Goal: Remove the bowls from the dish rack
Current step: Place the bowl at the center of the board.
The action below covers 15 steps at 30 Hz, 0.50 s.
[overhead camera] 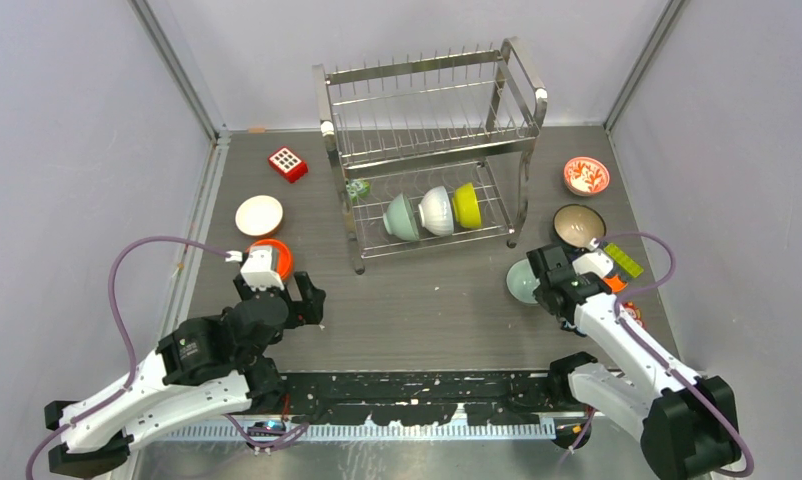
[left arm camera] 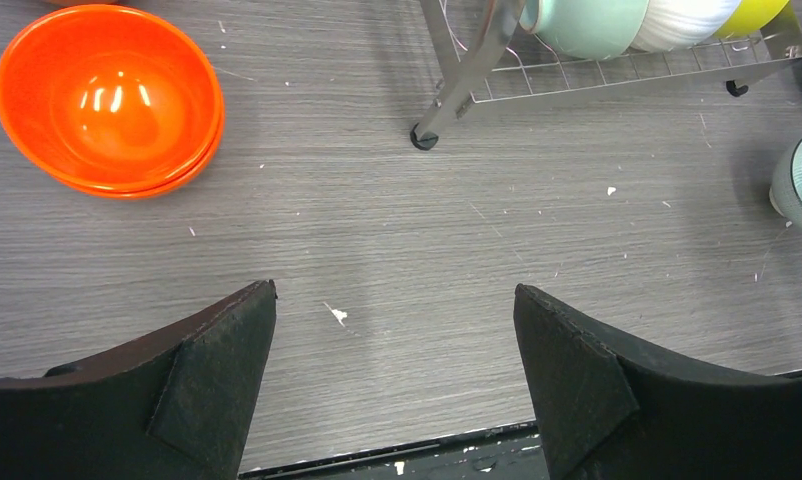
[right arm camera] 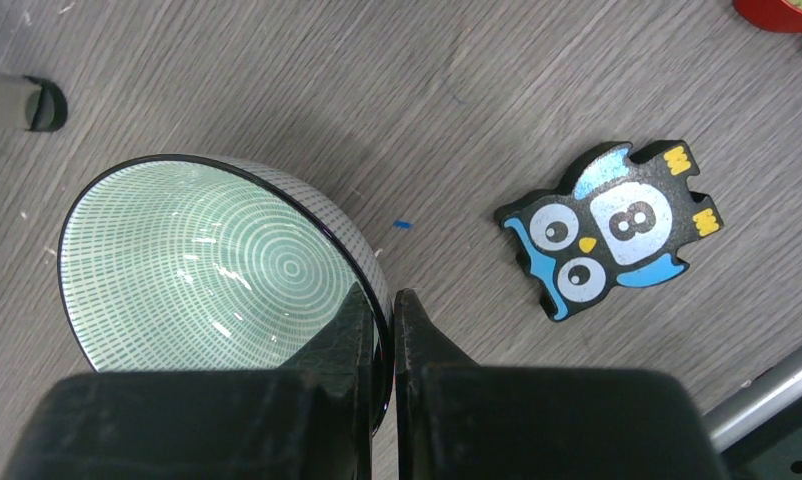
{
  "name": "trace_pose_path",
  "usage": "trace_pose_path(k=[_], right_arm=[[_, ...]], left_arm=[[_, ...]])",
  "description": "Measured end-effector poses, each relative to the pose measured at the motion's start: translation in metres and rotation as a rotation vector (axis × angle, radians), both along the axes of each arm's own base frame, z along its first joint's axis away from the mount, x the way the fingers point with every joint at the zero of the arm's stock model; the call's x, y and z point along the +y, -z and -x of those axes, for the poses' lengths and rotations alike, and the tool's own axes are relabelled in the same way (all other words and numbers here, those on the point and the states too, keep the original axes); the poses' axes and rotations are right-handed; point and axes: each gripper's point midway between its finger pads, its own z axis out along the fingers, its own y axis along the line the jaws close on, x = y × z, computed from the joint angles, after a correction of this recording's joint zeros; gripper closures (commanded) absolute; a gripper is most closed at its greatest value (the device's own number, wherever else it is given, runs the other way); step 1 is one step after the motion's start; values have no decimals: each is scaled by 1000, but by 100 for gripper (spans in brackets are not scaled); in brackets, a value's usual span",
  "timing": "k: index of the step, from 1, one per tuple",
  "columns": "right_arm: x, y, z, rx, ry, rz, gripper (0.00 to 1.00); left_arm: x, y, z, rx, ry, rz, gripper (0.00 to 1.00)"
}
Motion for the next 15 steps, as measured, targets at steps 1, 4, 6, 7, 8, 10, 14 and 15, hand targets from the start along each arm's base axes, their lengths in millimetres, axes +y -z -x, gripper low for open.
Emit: trace_pose_path(k=[1,4,6,7,8,10,14,15], right_arm=[[-1,1,-1,3,7,-2,99],[-5,6,-5,13,22,-6,99],[-6,8,-7,15,29,-8,99],[-6,7,-8,11,32,-10,99],[-7,7,-9,8,33,-11,99],[-8,7,-10,3,36,-11,99],[-13,9,-12,-9,56,-17,99],[-14,10,-13,-14,62,-22,99]], left_arm=[[0,0,0,0,0,-1,10],[0,0,0,0,0,-1,10],[0,0,0,0,0,0,10],[0,0,0,0,0,0,9],[0,0,0,0,0,0,10],[0,0,0,0,0,0,9],[0,0,0,0,0,0,9],[0,0,0,0,0,0,9]])
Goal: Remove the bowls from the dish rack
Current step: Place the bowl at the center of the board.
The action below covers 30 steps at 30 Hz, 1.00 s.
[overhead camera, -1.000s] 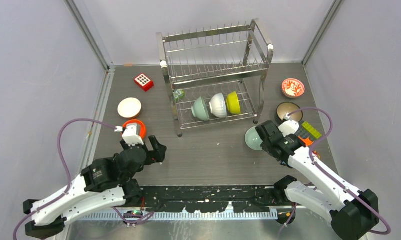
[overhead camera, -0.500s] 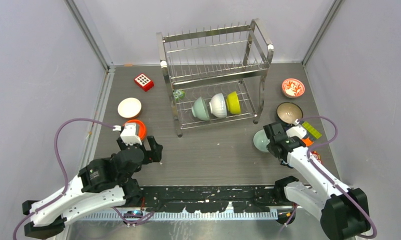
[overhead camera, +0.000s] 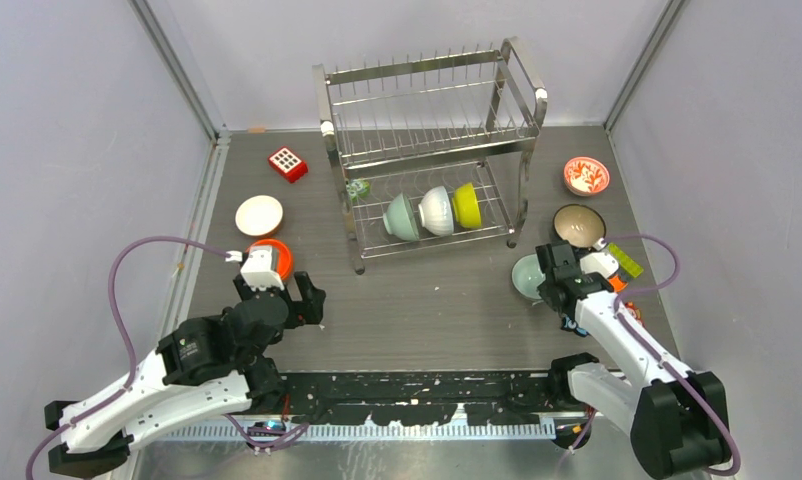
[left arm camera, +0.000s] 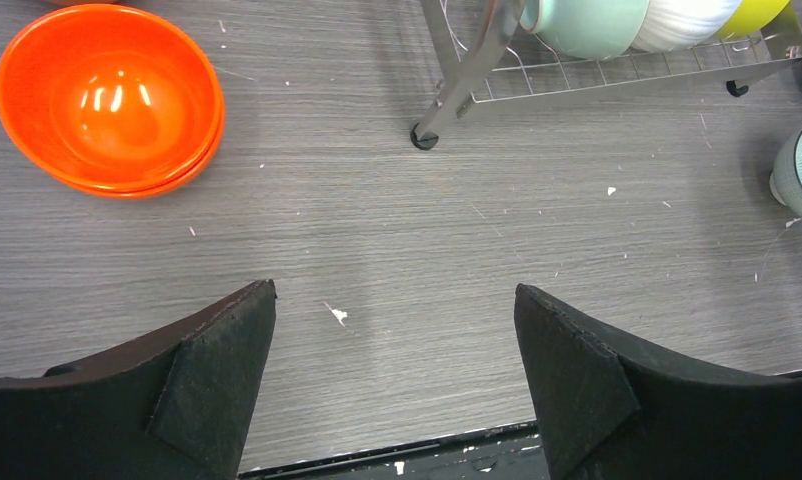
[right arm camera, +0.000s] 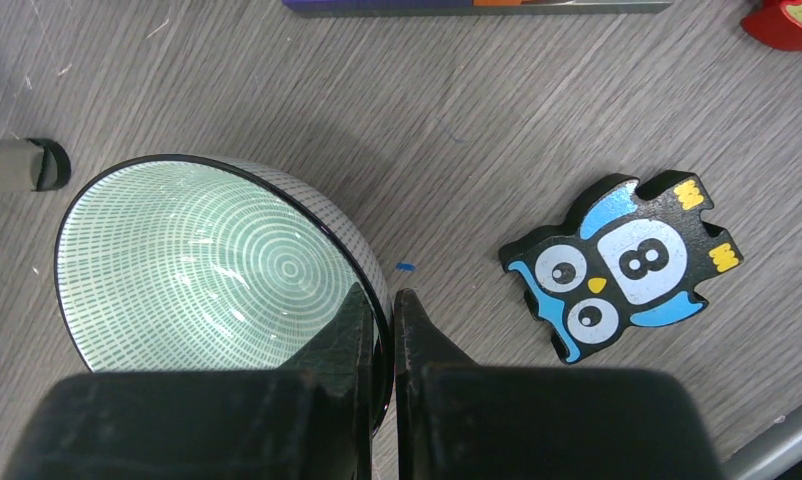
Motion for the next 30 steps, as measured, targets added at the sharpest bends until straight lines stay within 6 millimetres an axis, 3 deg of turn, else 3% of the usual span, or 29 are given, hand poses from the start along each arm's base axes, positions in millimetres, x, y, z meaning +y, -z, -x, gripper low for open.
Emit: trace_pose_path(k=[20,30], right_arm=[[-3,7,-12,-84,116,-73,99],[-20,7,1,-69,211,-108,98]], left_arm=[[-1,2,-1,6,-4,-13,9],[1,3,-2,6,-14,-23,9]])
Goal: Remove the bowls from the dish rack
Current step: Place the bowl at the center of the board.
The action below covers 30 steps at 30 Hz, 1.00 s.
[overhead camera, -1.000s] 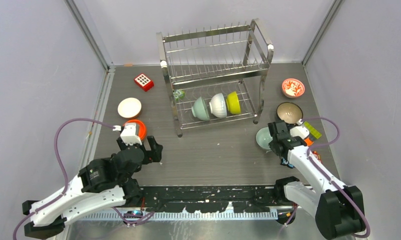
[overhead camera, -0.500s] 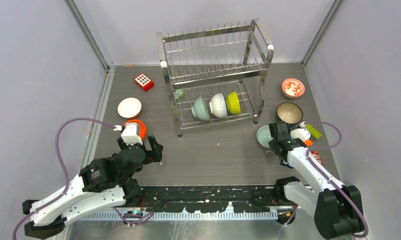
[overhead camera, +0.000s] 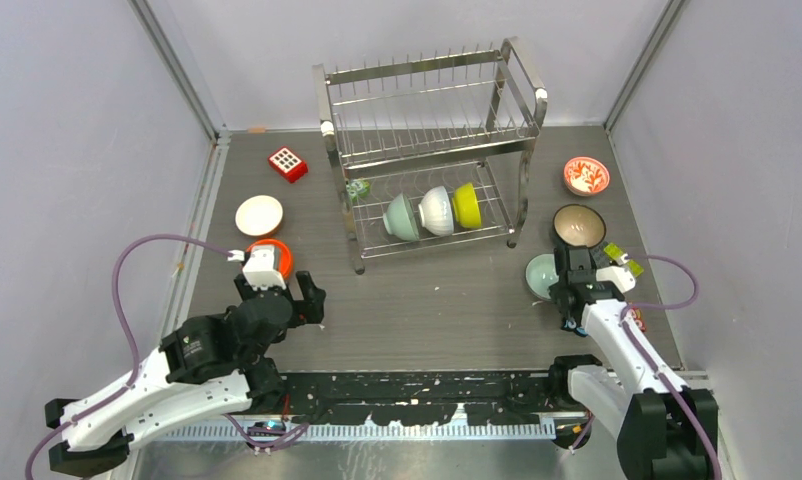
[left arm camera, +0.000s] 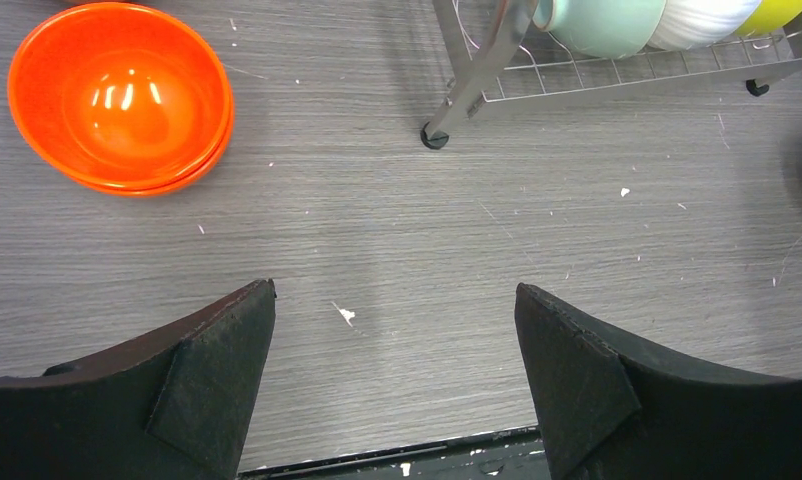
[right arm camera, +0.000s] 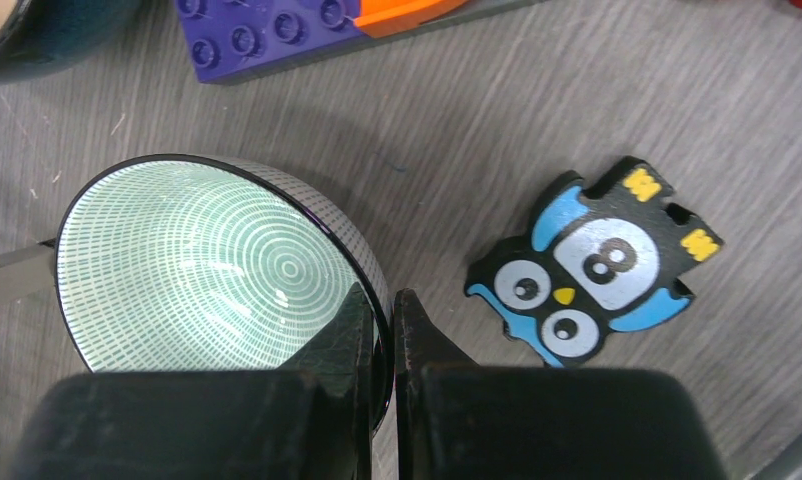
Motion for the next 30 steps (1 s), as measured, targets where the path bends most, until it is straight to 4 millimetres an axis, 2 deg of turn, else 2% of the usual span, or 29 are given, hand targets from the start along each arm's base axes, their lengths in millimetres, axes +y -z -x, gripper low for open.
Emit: trace_pose_path(k=[4,16,23,28,30], right_arm=[[-2,0,9,7,9,-1,83],[1,-1,16,25,-14,-12,40],[5,-18,16,-10,-45,-28,21],[10,-31,14,-29,-81,-41,2],[11,-35,15,-27,-98,-42,0]], left_arm=[[0,0,0,0,0,1,9],[1,0,0,1,-1,0,9],[1,0,0,1,-2,-2,8],[1,1,0,3,-5,-11,8],[1,2,-1,4,-5,-14,8]])
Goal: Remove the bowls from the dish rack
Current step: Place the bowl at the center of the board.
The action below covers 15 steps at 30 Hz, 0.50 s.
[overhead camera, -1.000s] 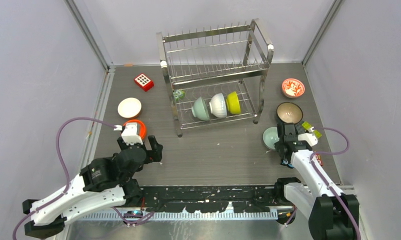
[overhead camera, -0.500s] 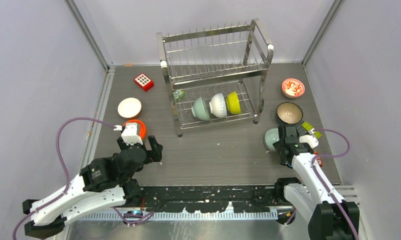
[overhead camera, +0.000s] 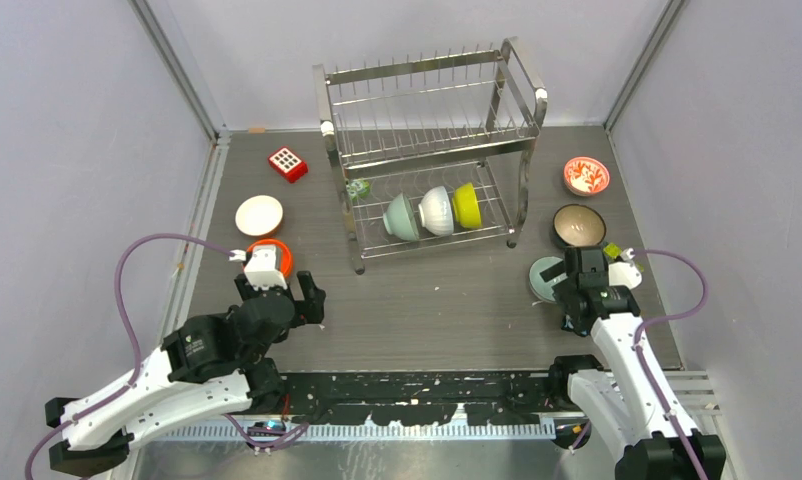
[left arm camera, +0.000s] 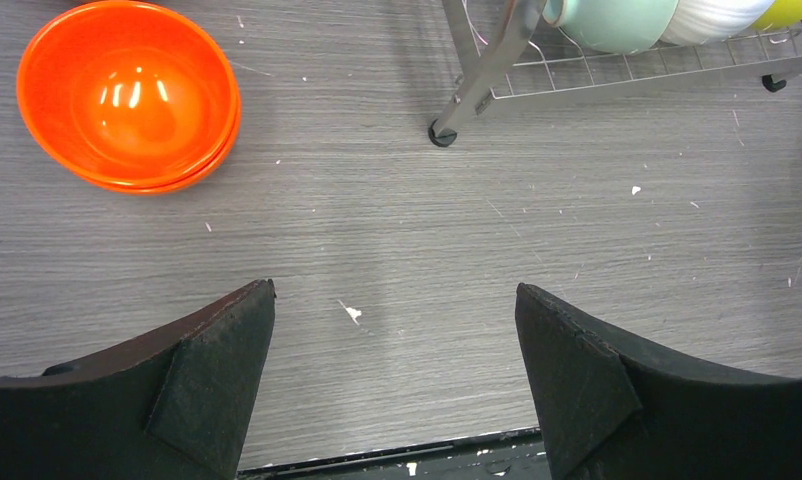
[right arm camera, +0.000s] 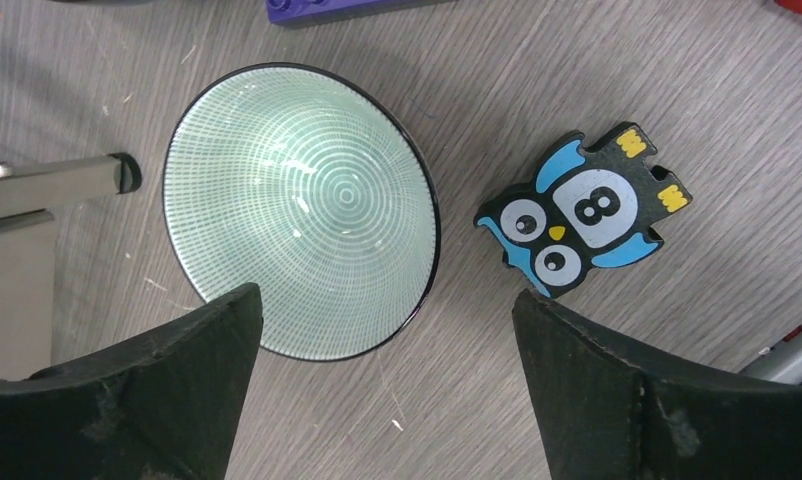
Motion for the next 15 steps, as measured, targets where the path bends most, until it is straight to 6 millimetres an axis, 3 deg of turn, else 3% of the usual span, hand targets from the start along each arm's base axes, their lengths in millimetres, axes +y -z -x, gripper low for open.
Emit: trace_pose_path(k=[8,15], right_arm=[[2,-33,0,-39,-48,10,0],[4,-89,-7,-135,-111,41,0]], left_arm=[[1,2,0,5,-1,-10,8],[1,4,0,12,0,-24,8]])
